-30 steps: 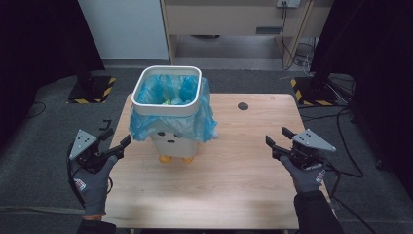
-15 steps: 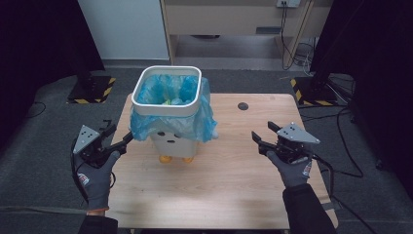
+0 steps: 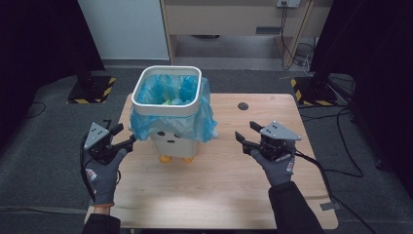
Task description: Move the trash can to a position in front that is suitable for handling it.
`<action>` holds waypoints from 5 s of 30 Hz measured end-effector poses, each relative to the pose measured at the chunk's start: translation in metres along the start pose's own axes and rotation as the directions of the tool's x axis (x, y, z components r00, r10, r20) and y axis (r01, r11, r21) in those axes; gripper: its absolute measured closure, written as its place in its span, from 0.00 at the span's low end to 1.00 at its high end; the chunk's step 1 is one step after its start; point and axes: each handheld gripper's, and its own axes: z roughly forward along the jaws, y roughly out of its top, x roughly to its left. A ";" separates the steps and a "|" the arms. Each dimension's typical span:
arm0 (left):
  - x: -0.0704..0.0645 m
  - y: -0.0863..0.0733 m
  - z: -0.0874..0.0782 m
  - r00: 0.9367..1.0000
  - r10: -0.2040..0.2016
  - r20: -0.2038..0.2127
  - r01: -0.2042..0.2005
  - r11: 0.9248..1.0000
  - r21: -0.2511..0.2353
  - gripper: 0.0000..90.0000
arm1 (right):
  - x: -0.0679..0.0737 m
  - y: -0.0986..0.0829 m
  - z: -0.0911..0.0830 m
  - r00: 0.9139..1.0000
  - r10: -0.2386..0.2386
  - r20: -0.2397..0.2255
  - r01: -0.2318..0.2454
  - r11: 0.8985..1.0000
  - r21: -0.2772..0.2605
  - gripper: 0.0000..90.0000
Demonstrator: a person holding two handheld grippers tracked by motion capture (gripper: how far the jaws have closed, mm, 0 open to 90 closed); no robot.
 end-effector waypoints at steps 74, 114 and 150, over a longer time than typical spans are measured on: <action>-0.002 -0.009 0.021 0.998 -0.066 0.021 0.066 0.998 -0.006 0.67 | 0.041 -0.018 0.064 0.985 0.035 -0.170 -0.028 0.999 0.044 0.75; -0.045 -0.013 0.024 0.991 -0.052 0.126 0.051 0.999 0.013 0.69 | 0.024 -0.021 0.005 0.990 -0.029 -0.135 0.040 0.996 0.081 0.75; -0.096 -0.013 0.013 0.976 0.009 0.219 -0.013 1.000 0.018 0.72 | 0.008 -0.042 -0.055 0.995 -0.011 -0.096 0.018 0.997 0.071 0.75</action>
